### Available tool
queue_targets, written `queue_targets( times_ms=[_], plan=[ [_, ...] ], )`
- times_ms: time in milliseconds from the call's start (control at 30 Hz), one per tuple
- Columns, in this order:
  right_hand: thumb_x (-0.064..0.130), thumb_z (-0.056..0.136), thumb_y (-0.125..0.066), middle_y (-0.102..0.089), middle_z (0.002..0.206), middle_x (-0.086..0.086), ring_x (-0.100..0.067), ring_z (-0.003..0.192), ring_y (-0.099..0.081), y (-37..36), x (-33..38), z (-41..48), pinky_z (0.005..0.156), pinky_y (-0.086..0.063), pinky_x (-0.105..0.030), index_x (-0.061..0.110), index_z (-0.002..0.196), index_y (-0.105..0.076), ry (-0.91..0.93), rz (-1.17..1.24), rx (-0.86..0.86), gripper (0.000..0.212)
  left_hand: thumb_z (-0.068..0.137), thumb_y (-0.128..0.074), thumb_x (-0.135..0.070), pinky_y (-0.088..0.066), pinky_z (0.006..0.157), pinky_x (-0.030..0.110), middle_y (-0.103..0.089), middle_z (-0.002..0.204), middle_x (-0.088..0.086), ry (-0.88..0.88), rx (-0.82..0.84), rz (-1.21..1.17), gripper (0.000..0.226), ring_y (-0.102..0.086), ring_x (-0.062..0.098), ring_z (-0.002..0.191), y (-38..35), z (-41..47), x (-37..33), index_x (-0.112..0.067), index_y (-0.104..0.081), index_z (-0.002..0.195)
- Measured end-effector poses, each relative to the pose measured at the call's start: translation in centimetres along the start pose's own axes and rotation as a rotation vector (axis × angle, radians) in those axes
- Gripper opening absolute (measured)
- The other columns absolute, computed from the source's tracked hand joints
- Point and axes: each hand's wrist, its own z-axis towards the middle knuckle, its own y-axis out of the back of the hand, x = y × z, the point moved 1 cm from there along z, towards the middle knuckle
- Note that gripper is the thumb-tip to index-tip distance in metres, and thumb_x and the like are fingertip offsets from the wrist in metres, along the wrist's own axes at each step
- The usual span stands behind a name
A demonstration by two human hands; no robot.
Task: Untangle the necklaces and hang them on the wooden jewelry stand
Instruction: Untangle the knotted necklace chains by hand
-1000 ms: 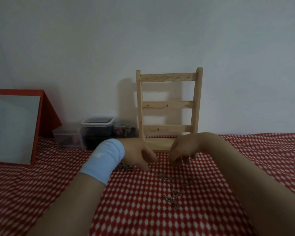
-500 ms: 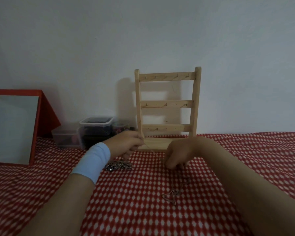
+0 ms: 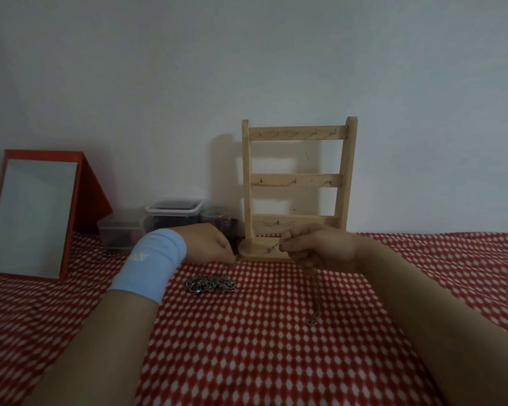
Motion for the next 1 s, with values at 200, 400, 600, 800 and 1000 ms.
queue_targets(
  times_ms=[200, 400, 600, 800, 1000],
  plan=[
    [0.012, 0.104, -0.051, -0.036, 0.065, 0.002, -0.013, 0.055, -0.026, -0.2, 0.4, -0.3, 0.05, -0.024, -0.026, 0.023, 0.084, -0.074, 0.031, 0.065, -0.084, 0.032, 0.089, -0.066, -0.037, -0.041, 0.104, 0.025, -0.07, 0.115, -0.013, -0.248, -0.046, -0.462, 0.021, -0.063, 0.007, 0.111, -2.7, 1.9, -2.5, -0.036, -0.069, 0.11],
    [0.014, 0.102, -0.055, -0.04, 0.066, 0.0, -0.012, 0.053, -0.028, 0.2, 0.5, -0.4, 0.047, -0.023, -0.024, 0.018, 0.084, -0.066, 0.044, 0.08, -0.141, 0.021, 0.09, -0.066, -0.011, -0.055, 0.075, 0.027, -0.076, 0.085, 0.005, -0.287, -0.174, -0.846, 0.009, -0.068, 0.018, 0.075, -4.3, 2.6, -2.7, -0.011, -0.073, 0.096],
    [0.023, 0.102, -0.057, -0.076, 0.096, -0.002, -0.022, 0.094, -0.07, 0.1, 0.3, -0.5, 0.087, -0.056, -0.033, 0.01, 0.096, -0.077, 0.048, -0.208, -0.232, 0.025, 0.091, -0.065, -0.008, -0.056, 0.073, 0.02, -0.077, 0.089, 0.006, -0.265, -0.25, -0.753, 0.014, -0.071, 0.016, 0.08, -4.0, 2.5, -2.4, -0.019, -0.074, 0.091],
    [0.023, 0.098, -0.066, -0.079, 0.098, -0.004, -0.019, 0.096, -0.075, -0.8, 0.5, 0.0, 0.095, -0.059, -0.036, 0.012, 0.1, -0.079, 0.075, -0.195, -0.331, 0.017, 0.09, -0.066, -0.01, -0.055, 0.068, 0.018, -0.076, 0.077, -0.004, -0.238, -0.317, -0.802, 0.014, -0.069, 0.017, 0.08, -4.4, 2.7, -2.5, -0.022, -0.073, 0.089],
    [0.019, 0.092, -0.073, -0.079, 0.094, -0.007, -0.02, 0.089, -0.076, -1.6, 0.6, 0.3, 0.082, -0.062, -0.028, 0.006, 0.099, -0.079, 0.121, -0.136, -0.362, 0.015, 0.088, -0.07, -0.014, -0.058, 0.078, 0.032, -0.076, 0.086, 0.009, -0.238, -0.336, -0.857, 0.013, -0.071, 0.024, 0.079, -4.4, 3.0, -2.4, -0.015, -0.071, 0.101]
  ],
)
